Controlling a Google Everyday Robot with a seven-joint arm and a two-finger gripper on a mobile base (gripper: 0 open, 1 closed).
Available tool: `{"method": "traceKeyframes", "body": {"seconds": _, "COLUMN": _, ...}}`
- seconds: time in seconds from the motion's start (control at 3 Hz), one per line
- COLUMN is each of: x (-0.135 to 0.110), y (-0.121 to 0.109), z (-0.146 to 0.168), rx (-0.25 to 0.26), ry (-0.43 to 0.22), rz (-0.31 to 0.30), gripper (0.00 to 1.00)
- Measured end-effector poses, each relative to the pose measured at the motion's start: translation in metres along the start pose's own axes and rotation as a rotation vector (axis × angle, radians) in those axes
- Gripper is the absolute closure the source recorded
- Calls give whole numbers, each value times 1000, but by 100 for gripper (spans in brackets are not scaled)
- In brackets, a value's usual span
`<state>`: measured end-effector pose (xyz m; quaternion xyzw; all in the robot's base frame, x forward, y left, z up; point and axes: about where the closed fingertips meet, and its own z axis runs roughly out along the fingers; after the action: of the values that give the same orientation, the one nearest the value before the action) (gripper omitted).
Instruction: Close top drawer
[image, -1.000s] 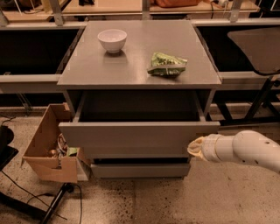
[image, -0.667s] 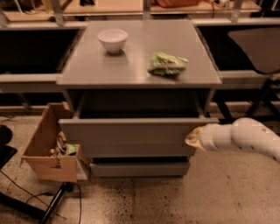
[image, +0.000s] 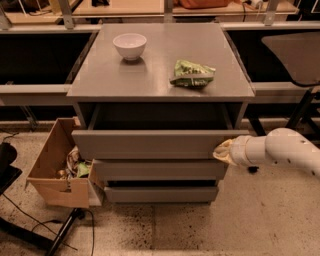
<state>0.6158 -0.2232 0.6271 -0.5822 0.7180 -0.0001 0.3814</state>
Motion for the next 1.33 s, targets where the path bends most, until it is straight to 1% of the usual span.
{"method": "traceKeyframes", "body": {"seconds": 0.33, "x": 0, "y": 0, "z": 0, "rx": 0, "ry": 0, "rz": 0, "gripper": 100}}
{"method": "traceKeyframes", "body": {"seconds": 0.67, "x": -4, "y": -19, "z": 5, "rx": 0, "ry": -12, "rz": -12, "gripper": 100}}
{"method": "traceKeyframes", "body": {"seconds": 1.0, "x": -4, "y": -18, "z": 5, "rx": 0, "ry": -12, "rz": -12, "gripper": 100}}
{"method": "traceKeyframes", "body": {"seconds": 1.33, "x": -9, "y": -39, "z": 10, "rx": -1, "ry": -25, "rz": -26, "gripper": 100}}
